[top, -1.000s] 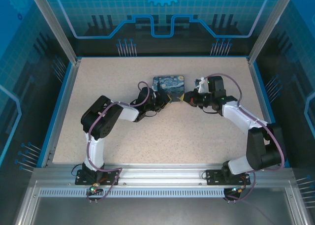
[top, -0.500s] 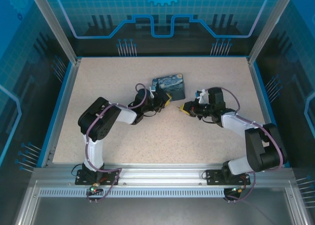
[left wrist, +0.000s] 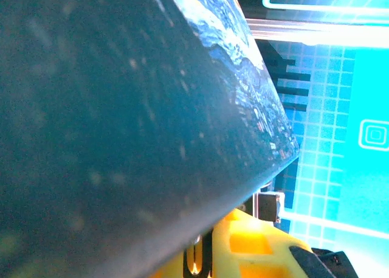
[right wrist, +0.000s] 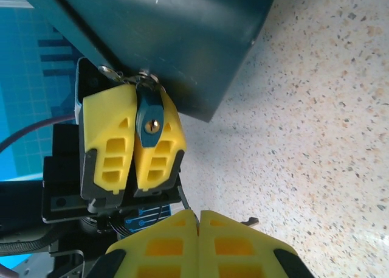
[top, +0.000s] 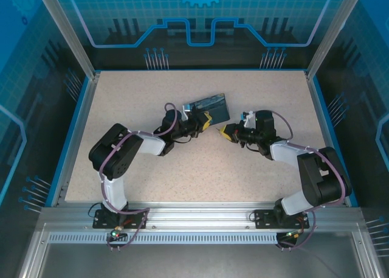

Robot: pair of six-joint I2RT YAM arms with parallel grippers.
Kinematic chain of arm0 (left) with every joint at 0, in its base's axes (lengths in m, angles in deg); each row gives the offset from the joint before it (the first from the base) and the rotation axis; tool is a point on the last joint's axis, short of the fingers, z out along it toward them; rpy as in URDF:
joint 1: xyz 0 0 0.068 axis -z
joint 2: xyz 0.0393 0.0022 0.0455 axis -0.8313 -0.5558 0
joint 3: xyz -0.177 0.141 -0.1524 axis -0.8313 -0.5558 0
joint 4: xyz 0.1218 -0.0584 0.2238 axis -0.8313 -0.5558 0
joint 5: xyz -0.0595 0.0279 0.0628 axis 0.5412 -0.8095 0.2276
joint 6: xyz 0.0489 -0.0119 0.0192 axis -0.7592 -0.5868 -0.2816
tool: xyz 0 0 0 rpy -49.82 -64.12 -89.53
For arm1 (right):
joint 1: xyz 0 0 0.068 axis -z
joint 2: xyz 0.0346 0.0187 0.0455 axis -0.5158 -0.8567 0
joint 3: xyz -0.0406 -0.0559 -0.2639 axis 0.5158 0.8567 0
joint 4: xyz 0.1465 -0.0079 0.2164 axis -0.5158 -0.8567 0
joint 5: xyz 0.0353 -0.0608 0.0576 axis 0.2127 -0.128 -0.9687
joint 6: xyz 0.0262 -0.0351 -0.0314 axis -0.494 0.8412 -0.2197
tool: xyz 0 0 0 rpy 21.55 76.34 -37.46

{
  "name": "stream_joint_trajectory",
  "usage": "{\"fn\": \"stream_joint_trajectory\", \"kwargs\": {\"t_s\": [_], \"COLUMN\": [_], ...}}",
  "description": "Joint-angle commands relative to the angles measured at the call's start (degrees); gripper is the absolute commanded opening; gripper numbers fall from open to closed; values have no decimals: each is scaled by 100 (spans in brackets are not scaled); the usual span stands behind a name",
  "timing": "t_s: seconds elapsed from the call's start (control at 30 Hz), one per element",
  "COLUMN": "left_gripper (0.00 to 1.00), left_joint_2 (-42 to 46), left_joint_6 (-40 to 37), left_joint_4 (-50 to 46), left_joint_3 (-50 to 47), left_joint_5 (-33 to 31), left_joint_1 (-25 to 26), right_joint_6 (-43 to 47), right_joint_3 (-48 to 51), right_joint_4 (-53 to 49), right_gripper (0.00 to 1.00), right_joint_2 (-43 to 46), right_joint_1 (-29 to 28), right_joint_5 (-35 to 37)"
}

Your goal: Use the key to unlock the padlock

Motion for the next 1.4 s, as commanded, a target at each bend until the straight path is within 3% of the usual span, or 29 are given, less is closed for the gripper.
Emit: {"fn": "stream_joint_trajectory", "kwargs": {"t_s": [0.0,0.8,1.37], "left_gripper": [0,0,0], "left_joint_2": [228,324,319], "left_joint_6": [129,194,220], "left_joint_4": [660,970,997], "left_joint_3": [-70,-213,-214], "left_joint_5": [220,187,169], "left_joint_1": [-3,-1,8], "right_joint_6": [-283,-834,-1260], "right_joint_3": [84,-141,-91], "right_joint_4": [397,640,690], "right_gripper": [0,0,0], "right_joint_2": [-11,13,92], "right_joint_1": [-66,-159,-409], "right_joint_5": [-143,49,833]}}
